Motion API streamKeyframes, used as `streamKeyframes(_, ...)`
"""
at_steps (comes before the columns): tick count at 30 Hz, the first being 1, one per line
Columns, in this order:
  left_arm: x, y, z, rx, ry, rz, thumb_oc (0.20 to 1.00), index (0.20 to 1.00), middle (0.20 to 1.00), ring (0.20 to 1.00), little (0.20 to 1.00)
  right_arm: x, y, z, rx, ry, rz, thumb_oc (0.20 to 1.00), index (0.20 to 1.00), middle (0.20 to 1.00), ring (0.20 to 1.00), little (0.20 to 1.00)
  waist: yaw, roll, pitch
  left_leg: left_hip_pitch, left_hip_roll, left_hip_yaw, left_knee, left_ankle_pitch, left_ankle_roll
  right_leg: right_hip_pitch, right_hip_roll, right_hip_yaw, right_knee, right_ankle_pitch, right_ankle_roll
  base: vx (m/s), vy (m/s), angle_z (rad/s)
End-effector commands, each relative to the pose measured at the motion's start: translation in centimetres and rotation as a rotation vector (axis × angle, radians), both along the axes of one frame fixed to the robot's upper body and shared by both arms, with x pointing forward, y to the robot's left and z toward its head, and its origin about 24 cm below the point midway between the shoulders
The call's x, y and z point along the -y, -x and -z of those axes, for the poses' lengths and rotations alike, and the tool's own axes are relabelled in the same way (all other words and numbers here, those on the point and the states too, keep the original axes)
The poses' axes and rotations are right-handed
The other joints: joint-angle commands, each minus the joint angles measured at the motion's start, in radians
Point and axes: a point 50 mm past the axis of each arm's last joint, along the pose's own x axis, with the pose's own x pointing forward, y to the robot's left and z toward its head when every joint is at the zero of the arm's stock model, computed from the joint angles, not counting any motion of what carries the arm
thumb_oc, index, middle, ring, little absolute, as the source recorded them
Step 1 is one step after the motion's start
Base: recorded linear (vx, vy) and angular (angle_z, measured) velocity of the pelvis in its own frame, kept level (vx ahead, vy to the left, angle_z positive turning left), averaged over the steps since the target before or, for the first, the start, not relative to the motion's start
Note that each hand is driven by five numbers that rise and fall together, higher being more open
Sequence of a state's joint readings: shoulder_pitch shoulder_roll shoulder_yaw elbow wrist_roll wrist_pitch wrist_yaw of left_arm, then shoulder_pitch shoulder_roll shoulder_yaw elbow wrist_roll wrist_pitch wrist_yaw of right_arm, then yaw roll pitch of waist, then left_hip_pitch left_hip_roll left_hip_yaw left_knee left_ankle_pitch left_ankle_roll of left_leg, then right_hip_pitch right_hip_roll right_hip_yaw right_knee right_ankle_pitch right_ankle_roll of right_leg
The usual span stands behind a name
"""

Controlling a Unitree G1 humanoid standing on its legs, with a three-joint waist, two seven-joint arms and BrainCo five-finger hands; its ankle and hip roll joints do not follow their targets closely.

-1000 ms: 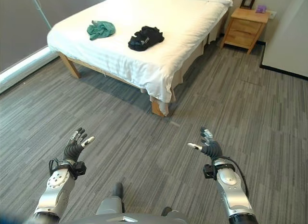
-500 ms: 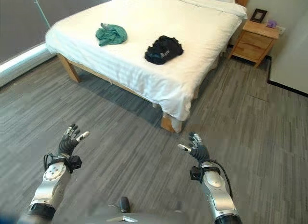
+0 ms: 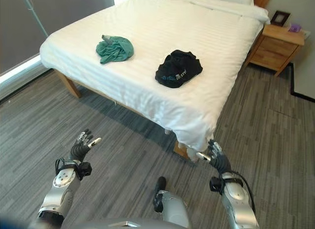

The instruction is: Pick up bed clothes into laundry basket.

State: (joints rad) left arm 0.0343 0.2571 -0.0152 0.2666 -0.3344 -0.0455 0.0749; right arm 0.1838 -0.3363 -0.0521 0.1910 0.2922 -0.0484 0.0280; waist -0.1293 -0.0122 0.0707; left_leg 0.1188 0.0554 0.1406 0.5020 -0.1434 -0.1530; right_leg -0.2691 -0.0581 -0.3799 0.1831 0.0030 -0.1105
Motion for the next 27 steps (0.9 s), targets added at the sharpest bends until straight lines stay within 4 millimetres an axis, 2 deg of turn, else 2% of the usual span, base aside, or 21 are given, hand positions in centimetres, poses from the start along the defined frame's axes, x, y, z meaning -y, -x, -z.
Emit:
streamKeyframes(1, -1.1, -1.9, -3.9, 0.189, -0.03, -0.015, 1.0, 1.0, 1.0, 1.0, 1.0, 0.7, -1.5, -3.0, 0.161, 0.011, 0.012, 1.0, 1.0, 1.0, 1.0, 1.0, 0.014, -0.061, 0.024, -0.205, 0.03, 0.0, 0.25, 0.303, -0.003, 0.162, 0.01, 0.074, -0.179, 0.078, 0.119, 0.22, -0.066, -0.33)
streamKeyframes(2, -0.9, -2.0, -4.0, 0.193, -0.023, -0.011, 1.0, 1.0, 1.0, 1.0, 1.0, 1.0, -1.6, -3.4, 0.172, 0.036, 0.014, 1.0, 1.0, 1.0, 1.0, 1.0, 0.033, -0.064, 0.038, -0.252, 0.046, 0.009, 0.217, 0.282, 0.022, 0.202, 0.011, 0.092, -0.193, 0.072, 0.124, 0.49, -0.074, -0.68)
streamKeyframes(3, -0.9, -1.9, -3.9, 0.193, -0.011, -0.021, 1.0, 1.0, 1.0, 1.0, 1.0, 1.3, -1.4, -3.6, 0.181, 0.042, 0.032, 1.0, 1.0, 1.0, 1.0, 1.0, 0.053, -0.072, 0.047, -0.332, 0.091, 0.05, 0.152, 0.247, 0.04, 0.258, 0.012, 0.117, -0.213, 0.054, 0.132, 0.54, 0.003, -0.81)
streamKeyframes(4, -1.0, -1.8, -3.8, 0.187, -0.007, -0.024, 1.0, 1.0, 1.0, 1.0, 1.0, 1.3, -1.3, -3.6, 0.184, 0.04, 0.037, 1.0, 1.0, 1.0, 1.0, 1.0, 0.062, -0.076, 0.041, -0.34, 0.114, 0.073, 0.074, 0.25, 0.048, 0.272, 0.004, 0.129, -0.216, 0.048, 0.142, 0.4, 0.021, -0.72)
streamKeyframes(5, -1.0, -1.8, -3.8, 0.187, -0.008, -0.023, 1.0, 1.0, 1.0, 1.0, 1.0, 1.3, -1.3, -3.6, 0.184, 0.04, 0.037, 1.0, 1.0, 1.0, 1.0, 1.0, 0.063, -0.077, 0.04, -0.339, 0.112, 0.075, 0.07, 0.252, 0.048, 0.272, 0.003, 0.13, -0.216, 0.048, 0.143, 0.44, 0.161, -0.73)
streamKeyframes(6, -1.2, -1.4, -3.1, 0.164, -0.004, -0.035, 1.0, 1.0, 1.0, 1.0, 1.0, 1.5, -1.1, -3.8, 0.185, 0.076, 0.029, 1.0, 1.0, 1.0, 1.0, 1.0, 0.074, -0.069, 0.035, -0.35, 0.158, 0.081, -0.101, 0.255, 0.051, 0.311, 0.001, 0.166, -0.22, 0.021, 0.162, 0.29, 0.132, -0.69)
streamKeyframes(7, -1.2, -1.4, -3.1, 0.165, -0.004, -0.035, 1.0, 1.0, 1.0, 1.0, 1.0, 1.5, -1.1, -3.8, 0.186, 0.077, 0.03, 1.0, 1.0, 1.0, 1.0, 1.0, 0.076, -0.073, 0.034, -0.346, 0.154, 0.086, -0.112, 0.264, 0.053, 0.309, -0.003, 0.169, -0.221, 0.024, 0.162, 0.44, 0.212, -0.92)
streamKeyframes(8, -1.3, -1.2, -2.9, 0.156, 0.001, -0.045, 1.0, 1.0, 1.0, 1.0, 1.0, 1.7, -1.1, -4.0, 0.184, 0.111, 0.019, 1.0, 1.0, 1.0, 1.0, 1.0, 0.083, -0.067, 0.033, -0.336, 0.15, 0.064, -0.194, 0.271, 0.052, 0.323, -0.005, 0.188, -0.224, 0.011, 0.168, 0.28, 0.165, -0.93)
streamKeyframes(9, -1.5, -0.9, -2.6, 0.148, 0.009, -0.06, 1.0, 1.0, 1.0, 1.0, 1.0, 1.9, -1.2, -4.1, 0.18, 0.145, 0.009, 1.0, 1.0, 1.0, 1.0, 1.0, 0.093, -0.059, 0.029, -0.33, 0.142, 0.017, -0.263, 0.278, 0.05, 0.344, -0.01, 0.213, -0.233, 0.001, 0.177, 0.53, 0.324, -0.88)
streamKeyframes(10, -1.6, -0.7, -2.2, 0.135, 0.026, -0.081, 1.0, 1.0, 1.0, 1.0, 1.0, 2.2, -1.3, -4.3, 0.178, 0.169, 0.007, 1.0, 1.0, 1.0, 1.0, 1.0, 0.098, -0.045, 0.019, -0.316, 0.143, -0.078, -0.343, 0.29, 0.026, 0.364, -0.026, 0.255, -0.233, -0.011, 0.191, 0.53, 0.336, -0.51)
streamKeyframes(14, -2.1, -0.3, -1.9, 0.136, 0.062, -0.133, 1.0, 1.0, 1.0, 1.0, 1.0, 3.0, -0.9, -4.2, 0.166, 0.187, 0.021, 1.0, 1.0, 1.0, 1.0, 1.0, 0.109, -0.018, 0.002, -0.268, 0.148, -0.324, -0.418, 0.302, -0.025, 0.374, -0.068, 0.373, -0.227, -0.019, 0.235, 0.38, 0.327, -1.13)
streamKeyframes(16, -2.2, -0.2, -1.7, 0.128, 0.074, -0.136, 1.0, 1.0, 1.0, 1.0, 1.0, 3.1, -0.8, -4.0, 0.154, 0.185, 0.02, 1.0, 1.0, 1.0, 1.0, 1.0, 0.103, -0.014, -0.008, -0.248, 0.147, -0.321, -0.435, 0.276, -0.024, 0.373, -0.081, 0.385, -0.23, -0.019, 0.244, 0.15, 0.243, -0.33)
streamKeyframes(18, -1.8, -0.6, -1.9, 0.137, 0.068, -0.105, 1.0, 1.0, 1.0, 1.0, 1.0, 3.5, -0.3, -3.7, 0.14, 0.187, 0.054, 1.0, 1.0, 1.0, 1.0, 1.0, 0.087, -0.009, -0.023, -0.221, 0.132, -0.275, -0.474, 0.244, -0.005, 0.358, -0.12, 0.406, -0.226, -0.002, 0.273, 0.14, 0.38, -0.52)
streamKeyframes(20, -2.2, -0.9, -2.8, 0.155, 0.006, -0.066, 1.0, 1.0, 1.0, 1.0, 1.0, 3.3, -0.3, -3.2, 0.126, 0.176, 0.07, 1.0, 1.0, 1.0, 1.0, 1.0, 0.08, -0.025, -0.031, -0.198, 0.093, -0.206, -0.484, 0.202, 0.041, 0.301, -0.161, 0.456, -0.179, 0.041, 0.294, 0.13, 0.388, -0.59)
streamKeyframes(21, -2.2, -0.9, -2.8, 0.155, 0.006, -0.065, 1.0, 1.0, 1.0, 1.0, 1.0, 3.3, -0.3, -3.2, 0.125, 0.176, 0.071, 1.0, 1.0, 1.0, 1.0, 1.0, 0.081, -0.026, -0.03, -0.196, 0.092, -0.205, -0.484, 0.201, 0.041, 0.302, -0.161, 0.457, -0.178, 0.04, 0.294, 0.09, 0.338, -0.92)
streamKeyframes(22, -2.7, -1.1, -3.4, 0.169, -0.048, -0.047, 1.0, 1.0, 1.0, 1.0, 1.0, 3.0, -0.5, -3.1, 0.131, 0.172, 0.069, 1.0, 1.0, 1.0, 1.0, 1.0, 0.082, -0.031, -0.023, -0.191, 0.074, -0.178, -0.48, 0.19, 0.063, 0.264, -0.178, 0.462, -0.136, 0.091, 0.3, -0.02, 0.289, -0.74)
streamKeyframes(23, -3.4, -1.0, -3.7, 0.172, -0.087, -0.052, 1.0, 1.0, 1.0, 1.0, 1.0, 2.1, -1.3, -3.2, 0.142, 0.172, 0.038, 1.0, 1.0, 1.0, 1.0, 1.0, 0.084, -0.028, -0.01, -0.182, 0.061, -0.141, -0.477, 0.184, 0.083, 0.197, -0.186, 0.447, -0.056, 0.155, 0.307, -0.06, 0.398, -0.59)
streamKeyframes(24, -3.7, -1.1, -3.9, 0.169, -0.1, -0.055, 1.0, 1.0, 1.0, 1.0, 1.0, 1.8, -1.6, -3.3, 0.141, 0.191, 0.014, 1.0, 1.0, 1.0, 1.0, 1.0, 0.095, -0.021, -0.003, -0.175, 0.059, -0.119, -0.48, 0.181, 0.092, 0.166, -0.197, 0.409, -0.016, 0.166, 0.302, -0.06, 0.272, -0.64)
streamKeyframes(25, -3.7, -1.1, -3.9, 0.17, -0.1, -0.055, 1.0, 1.0, 1.0, 1.0, 1.0, 1.8, -1.7, -3.3, 0.141, 0.191, 0.014, 1.0, 1.0, 1.0, 1.0, 1.0, 0.096, -0.021, -0.003, -0.174, 0.06, -0.118, -0.481, 0.18, 0.092, 0.162, -0.197, 0.411, -0.011, 0.164, 0.302, -0.04, 0.238, -0.91)
streamKeyframes(26, -4.0, -1.0, -3.9, 0.16, -0.115, -0.053, 1.0, 1.0, 1.0, 1.0, 1.0, 1.7, -2.0, -3.6, 0.138, 0.229, -0.007, 1.0, 1.0, 1.0, 1.0, 1.0, 0.103, -0.012, -0.002, -0.163, 0.055, -0.103, -0.488, 0.176, 0.099, 0.152, -0.203, 0.36, 0.007, 0.154, 0.294, 0.01, 0.23, -1.09)
streamKeyframes(27, -4.1, -0.8, -3.7, 0.152, -0.122, -0.048, 1.0, 1.0, 1.0, 1.0, 1.0, 1.8, -2.2, -3.7, 0.132, 0.259, -0.024, 1.0, 1.0, 1.0, 1.0, 1.0, 0.099, -0.008, -0.003, -0.154, 0.046, -0.099, -0.497, 0.177, 0.106, 0.143, -0.181, 0.347, 0.019, 0.137, 0.289, 0.08, 0.375, -0.83)
